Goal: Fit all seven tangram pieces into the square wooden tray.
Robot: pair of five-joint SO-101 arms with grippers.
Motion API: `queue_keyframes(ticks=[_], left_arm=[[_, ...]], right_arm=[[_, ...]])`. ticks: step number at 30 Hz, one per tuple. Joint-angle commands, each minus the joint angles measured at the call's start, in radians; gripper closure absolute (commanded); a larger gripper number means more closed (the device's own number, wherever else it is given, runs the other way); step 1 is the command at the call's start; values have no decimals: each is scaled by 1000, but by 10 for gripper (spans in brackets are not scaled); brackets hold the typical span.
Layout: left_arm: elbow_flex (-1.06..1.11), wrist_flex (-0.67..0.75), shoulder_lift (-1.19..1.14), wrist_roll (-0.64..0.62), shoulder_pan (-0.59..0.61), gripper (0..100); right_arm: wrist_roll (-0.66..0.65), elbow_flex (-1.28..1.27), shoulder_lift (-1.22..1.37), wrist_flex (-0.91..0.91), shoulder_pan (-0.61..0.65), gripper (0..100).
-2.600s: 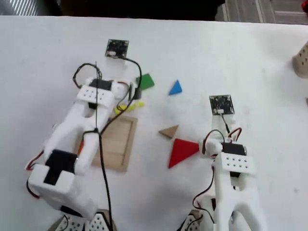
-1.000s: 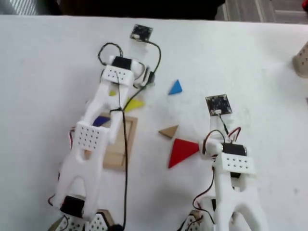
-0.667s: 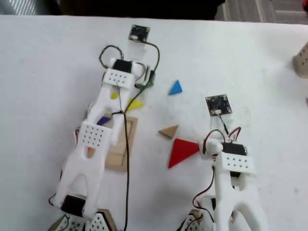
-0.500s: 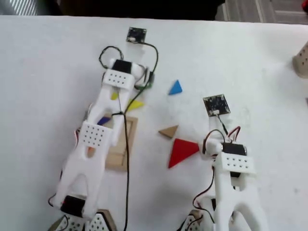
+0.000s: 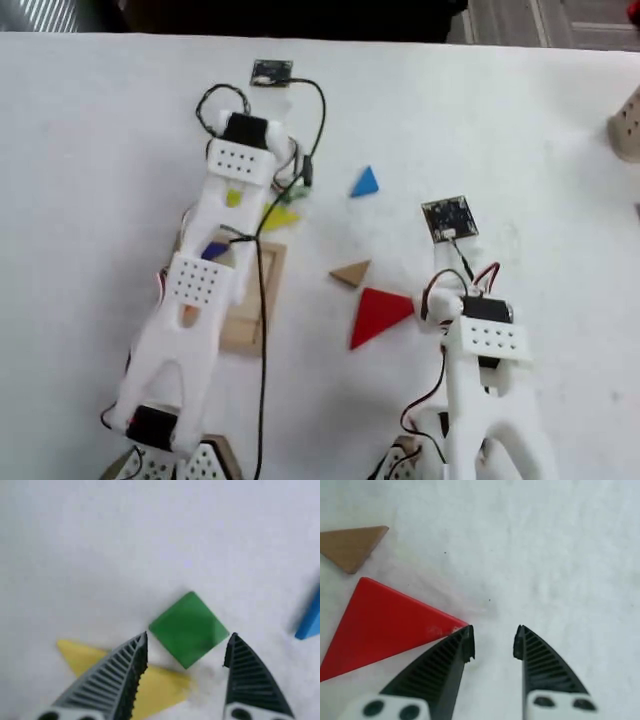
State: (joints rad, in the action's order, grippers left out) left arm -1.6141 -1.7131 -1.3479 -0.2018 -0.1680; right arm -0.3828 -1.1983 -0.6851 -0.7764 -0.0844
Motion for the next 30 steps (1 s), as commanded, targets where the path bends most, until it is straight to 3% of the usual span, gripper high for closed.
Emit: queue_keyframes(ticks=[1, 5, 9, 12, 14, 30], left_arm=[[-52, -75, 67, -12, 19, 748], [-52, -77, 108, -15, 62, 755], [-48, -78, 153, 14, 90, 871], [-44, -80, 177, 190, 88, 986], [-20, -80, 196, 287, 84, 966], [835, -55, 766, 265, 81, 978]], right_arm=[[-14, 31, 4, 18, 12, 864], [-14, 31, 4, 18, 30, 864], [-14, 31, 5, 18, 31, 864], [-14, 25, 5, 36, 31, 863], [-14, 14, 5, 58, 31, 863], [-14, 12, 5, 67, 33, 861]])
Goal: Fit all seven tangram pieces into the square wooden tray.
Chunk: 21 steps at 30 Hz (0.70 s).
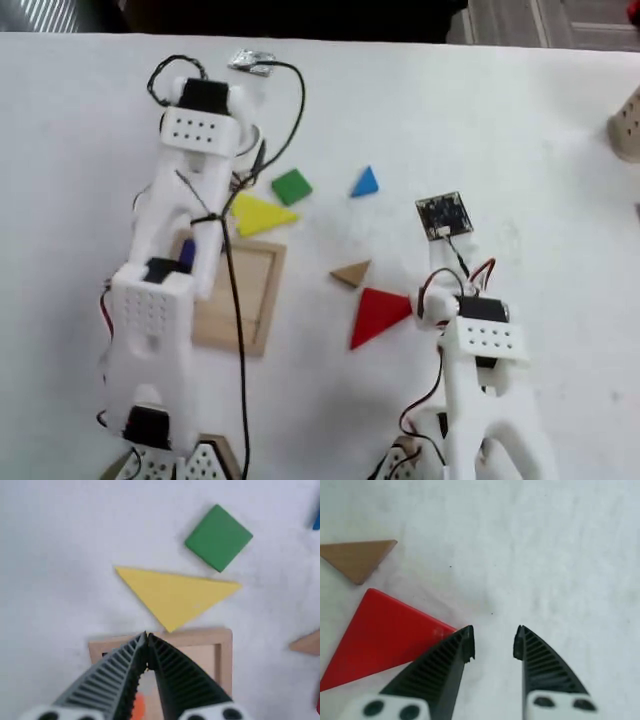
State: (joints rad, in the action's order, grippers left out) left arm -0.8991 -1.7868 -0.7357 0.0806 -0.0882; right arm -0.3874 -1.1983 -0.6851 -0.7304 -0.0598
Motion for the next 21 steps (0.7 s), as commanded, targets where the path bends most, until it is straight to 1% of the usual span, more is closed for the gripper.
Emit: queue_keyframes(ticks=[1, 6, 12, 16, 21], left_arm=[[147, 34, 170, -15, 4, 978], [272, 127, 216, -12, 51, 978], [371, 170, 277, -12, 157, 978], [491, 232, 312, -12, 228, 978], [698, 373, 400, -11, 285, 978]], right_arm=[[-9, 12, 5, 21, 8, 861], [-9, 11, 5, 21, 8, 863], [-9, 11, 5, 21, 8, 864], [-9, 11, 5, 21, 8, 864], [-9, 11, 5, 21, 8, 864]])
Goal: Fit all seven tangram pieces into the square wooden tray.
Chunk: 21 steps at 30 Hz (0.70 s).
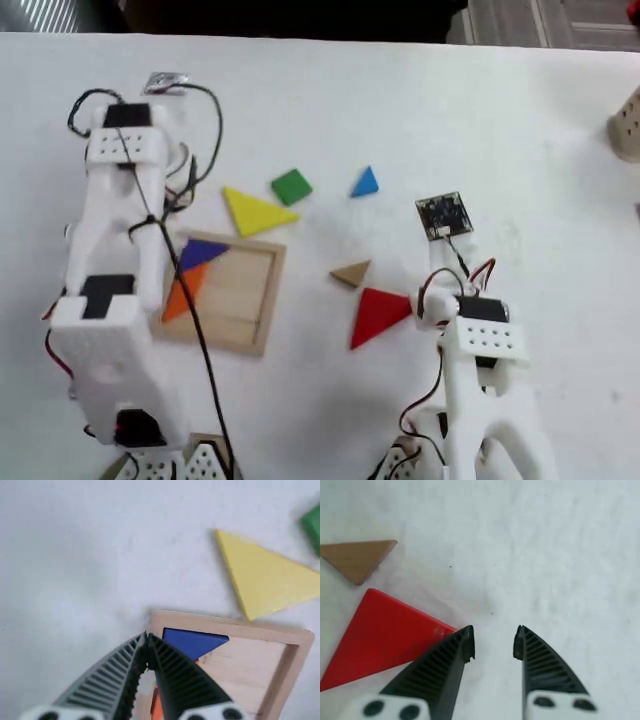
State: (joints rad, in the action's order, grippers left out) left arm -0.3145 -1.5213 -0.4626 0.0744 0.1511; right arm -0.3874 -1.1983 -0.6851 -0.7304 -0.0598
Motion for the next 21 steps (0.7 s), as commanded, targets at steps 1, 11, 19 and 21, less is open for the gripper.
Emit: queue_keyframes(ticks=[1, 11, 19, 21], left_arm=[[153, 135, 157, -5, 58, 978], [428, 334, 429, -23, 177, 976], [597, 368, 435, -57, 54, 977], [608, 373, 435, -25, 7, 977]], right_arm=[[-9, 11, 5, 21, 8, 864], [-9, 11, 5, 19, 8, 864], [-9, 11, 5, 18, 8, 864], [-9, 11, 5, 15, 8, 864]])
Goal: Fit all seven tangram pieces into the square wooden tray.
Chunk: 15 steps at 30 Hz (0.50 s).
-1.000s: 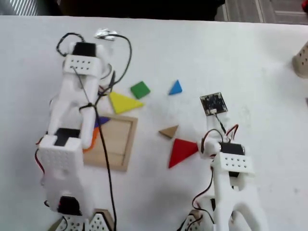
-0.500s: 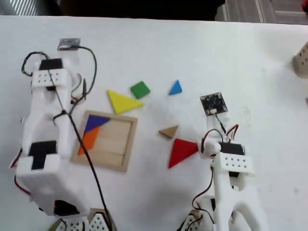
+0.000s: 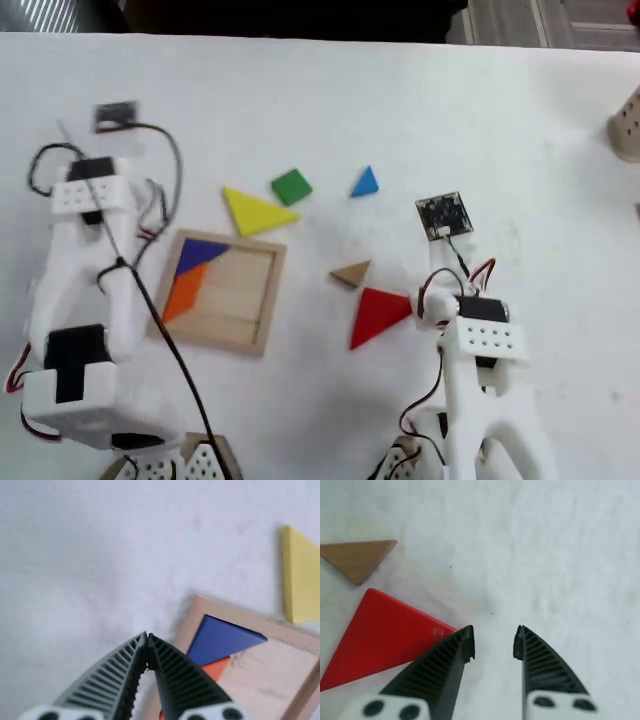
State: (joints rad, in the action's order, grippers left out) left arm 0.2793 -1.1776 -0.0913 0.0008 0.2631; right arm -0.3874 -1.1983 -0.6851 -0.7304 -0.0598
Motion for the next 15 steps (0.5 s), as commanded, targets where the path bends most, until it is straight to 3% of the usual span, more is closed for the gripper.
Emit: queue_keyframes(ticks=[1, 8, 11, 15], left_arm=[[15, 29, 64, 46, -116, 977], [21, -41, 65, 55, -150, 978], [43, -91, 67, 163, -193, 978], [198, -46, 180, 236, -257, 978]], right_arm=[[-9, 11, 5, 13, 8, 864], [-9, 9, 5, 13, 8, 864], [-9, 9, 5, 15, 8, 864], [-9, 9, 5, 18, 7, 864]])
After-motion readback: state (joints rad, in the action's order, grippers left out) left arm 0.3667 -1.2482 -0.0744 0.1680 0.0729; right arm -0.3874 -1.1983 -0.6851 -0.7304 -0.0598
